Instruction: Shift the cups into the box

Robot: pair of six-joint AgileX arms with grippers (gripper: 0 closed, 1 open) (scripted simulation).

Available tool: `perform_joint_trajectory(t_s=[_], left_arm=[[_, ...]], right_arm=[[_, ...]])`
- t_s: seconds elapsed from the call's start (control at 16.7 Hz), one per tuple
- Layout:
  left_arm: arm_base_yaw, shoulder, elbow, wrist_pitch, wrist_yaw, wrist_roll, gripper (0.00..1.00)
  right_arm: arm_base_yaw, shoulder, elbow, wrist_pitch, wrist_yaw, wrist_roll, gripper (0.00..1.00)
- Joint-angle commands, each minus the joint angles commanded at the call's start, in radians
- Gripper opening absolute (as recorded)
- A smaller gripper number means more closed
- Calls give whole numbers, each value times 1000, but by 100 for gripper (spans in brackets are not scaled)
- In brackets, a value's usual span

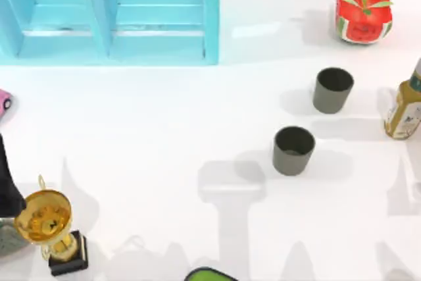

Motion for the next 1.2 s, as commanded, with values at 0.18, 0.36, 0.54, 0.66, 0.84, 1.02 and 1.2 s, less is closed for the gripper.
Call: perform_joint_trajectory(t_s=[0.18,0.36,0.54,0.66,0.84,1.02,1.2], left_arm=[[0,0,0,0,0,0,100],[0,0,0,0,0,0,100],[0,0,0,0,0,0,100],[0,0,0,0,0,0,100],[0,0,0,0,0,0,100],[0,0,0,0,0,0,100],[0,0,0,0,0,0,100]], right_arm=[[0,9,8,-6,0,1,100],[4,89,88,-61,2,13,100],[15,249,244,-172,6,38,100],[26,391,383,-268,10,60,100],[51,647,633,-435,16,99,100],[86,938,922,-620,22,143,100],[128,1246,1231,-809,27,189,100]])
